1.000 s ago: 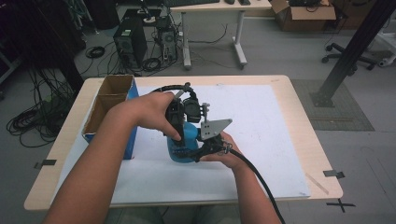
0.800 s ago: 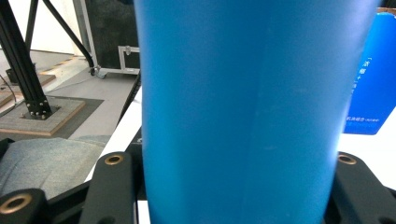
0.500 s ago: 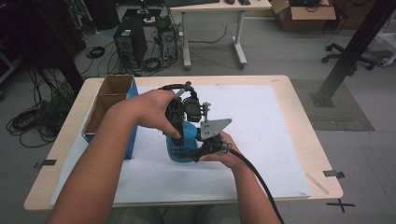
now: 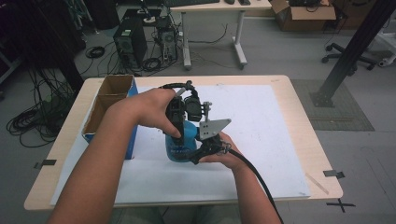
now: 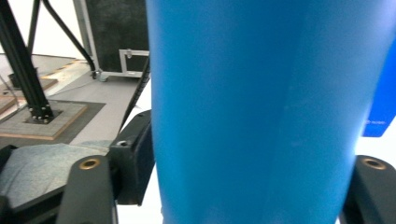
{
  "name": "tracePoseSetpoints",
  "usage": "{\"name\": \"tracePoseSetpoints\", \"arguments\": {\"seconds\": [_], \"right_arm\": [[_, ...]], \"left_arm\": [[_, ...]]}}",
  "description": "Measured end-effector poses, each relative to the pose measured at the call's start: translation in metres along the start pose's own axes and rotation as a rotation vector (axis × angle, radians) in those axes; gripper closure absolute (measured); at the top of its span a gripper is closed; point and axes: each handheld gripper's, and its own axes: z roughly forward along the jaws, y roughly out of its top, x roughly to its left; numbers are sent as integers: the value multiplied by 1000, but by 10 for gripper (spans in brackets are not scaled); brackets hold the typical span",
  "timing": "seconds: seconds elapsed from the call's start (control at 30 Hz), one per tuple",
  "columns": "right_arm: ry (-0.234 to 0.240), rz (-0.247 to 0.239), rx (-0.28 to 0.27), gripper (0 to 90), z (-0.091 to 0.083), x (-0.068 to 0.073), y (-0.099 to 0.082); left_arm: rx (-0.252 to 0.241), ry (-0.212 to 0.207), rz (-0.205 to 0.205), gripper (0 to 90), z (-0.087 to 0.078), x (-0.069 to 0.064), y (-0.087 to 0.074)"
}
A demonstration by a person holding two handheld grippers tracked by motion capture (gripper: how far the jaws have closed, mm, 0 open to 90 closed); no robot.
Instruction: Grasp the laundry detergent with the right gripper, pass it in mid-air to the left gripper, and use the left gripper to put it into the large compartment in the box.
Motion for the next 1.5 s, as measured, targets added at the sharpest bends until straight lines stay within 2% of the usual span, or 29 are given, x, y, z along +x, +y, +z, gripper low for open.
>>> {"name": "tracePoseSetpoints", "arguments": {"seconds": [0.43,0.7,0.97,1.1,1.5], "right_arm": [[-42,25,-5,212,-5,1,-3],[-76,46,7,115,-14,3,-3],[-116,77,57,29,-30,6,1],[-120,81,74,1,-38,6,3],[-170,46,191,0,-74,7,17]], "left_arm": [[5,-4,-1,375,1,1,1],[4,-2,-6,375,-1,2,1],[3,3,-9,375,-2,4,0],[10,1,-9,375,-2,5,0],[12,-1,-20,375,-3,9,-2]]}}
